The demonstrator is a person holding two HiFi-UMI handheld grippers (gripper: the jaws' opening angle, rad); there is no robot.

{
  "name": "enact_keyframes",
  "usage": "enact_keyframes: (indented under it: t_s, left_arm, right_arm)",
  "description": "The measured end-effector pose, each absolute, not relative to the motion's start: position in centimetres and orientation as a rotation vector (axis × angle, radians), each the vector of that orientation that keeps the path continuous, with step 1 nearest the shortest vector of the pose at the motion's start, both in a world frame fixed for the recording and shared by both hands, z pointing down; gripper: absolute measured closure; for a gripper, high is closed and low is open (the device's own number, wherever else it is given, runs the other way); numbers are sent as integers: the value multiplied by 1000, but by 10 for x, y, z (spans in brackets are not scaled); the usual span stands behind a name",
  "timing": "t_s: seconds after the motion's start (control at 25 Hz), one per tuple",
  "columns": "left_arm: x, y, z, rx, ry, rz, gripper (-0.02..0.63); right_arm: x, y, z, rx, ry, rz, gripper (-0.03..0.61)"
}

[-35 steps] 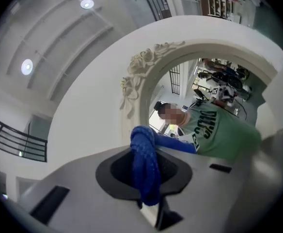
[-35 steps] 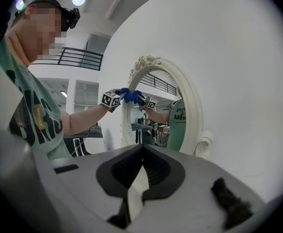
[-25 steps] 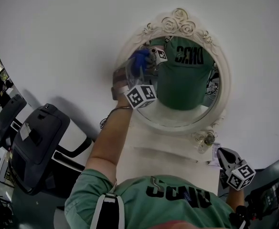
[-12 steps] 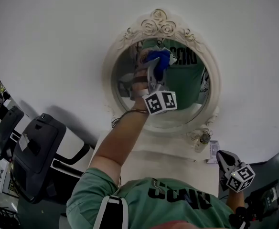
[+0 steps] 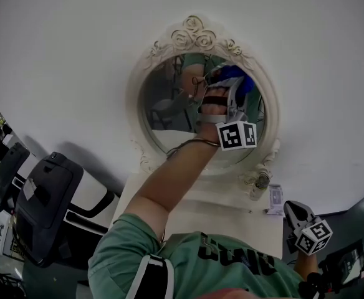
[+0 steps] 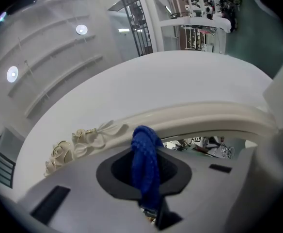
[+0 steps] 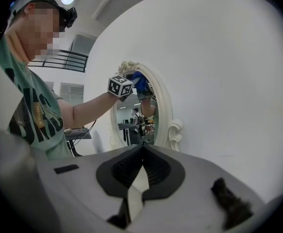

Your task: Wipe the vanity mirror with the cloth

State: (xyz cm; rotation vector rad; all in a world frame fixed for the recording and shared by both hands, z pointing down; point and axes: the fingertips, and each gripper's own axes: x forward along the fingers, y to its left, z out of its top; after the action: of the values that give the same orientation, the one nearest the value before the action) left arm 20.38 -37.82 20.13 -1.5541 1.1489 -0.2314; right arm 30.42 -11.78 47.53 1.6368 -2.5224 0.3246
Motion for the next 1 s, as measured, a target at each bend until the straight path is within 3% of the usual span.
enact_keyframes:
  t_s: [0.2,0.6,1.0]
  left_arm:
    - [165,-368,198,-1625,1148,-197,561]
    - [-73,-418,241,-1500,1535,-421,561]
    - [-89,-457,267,-1477,1572,-516,563]
  right_arm:
    - [286,-127,463,1596,-2543,283,566]
    - [243,-142,454,1479,-2548,244,566]
    - [231,-144,451,1458,-2525,227,568]
